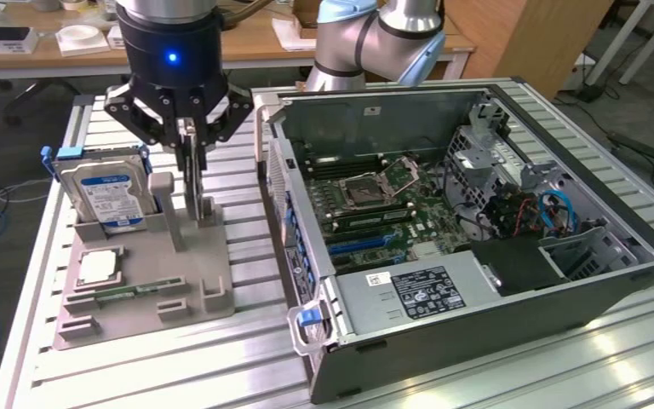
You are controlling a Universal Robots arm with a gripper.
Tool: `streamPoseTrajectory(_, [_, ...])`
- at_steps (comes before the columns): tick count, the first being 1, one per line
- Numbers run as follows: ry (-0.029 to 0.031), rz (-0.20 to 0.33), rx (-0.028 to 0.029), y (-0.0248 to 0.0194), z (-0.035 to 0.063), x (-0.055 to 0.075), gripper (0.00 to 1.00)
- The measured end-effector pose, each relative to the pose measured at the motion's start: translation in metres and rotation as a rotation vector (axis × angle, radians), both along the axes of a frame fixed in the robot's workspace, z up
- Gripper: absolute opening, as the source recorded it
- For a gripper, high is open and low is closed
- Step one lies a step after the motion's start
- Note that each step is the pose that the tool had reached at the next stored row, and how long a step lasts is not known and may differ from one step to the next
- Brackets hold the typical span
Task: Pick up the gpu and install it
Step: 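Pick up the gpu and move the gpu toward the slot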
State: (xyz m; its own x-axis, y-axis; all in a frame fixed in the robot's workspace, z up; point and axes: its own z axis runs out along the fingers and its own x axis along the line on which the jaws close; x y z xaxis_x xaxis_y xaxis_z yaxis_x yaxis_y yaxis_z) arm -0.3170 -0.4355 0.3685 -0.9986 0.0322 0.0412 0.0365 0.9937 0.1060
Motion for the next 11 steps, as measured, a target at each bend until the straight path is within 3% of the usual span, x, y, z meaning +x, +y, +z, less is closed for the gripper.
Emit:
streamPoseTrajectory(3, [-0.0001,0.0,-0.0012,0.0,0.0016,0.0001,0.27])
streamPoseTrajectory(7, [-0.0001,0.0,-0.0096,-0.0001,0.0029,0.0,0.27])
streamPoseTrajectory(11, [0.0,0.0,-0.01,0.0,0.0058,0.0,0.27])
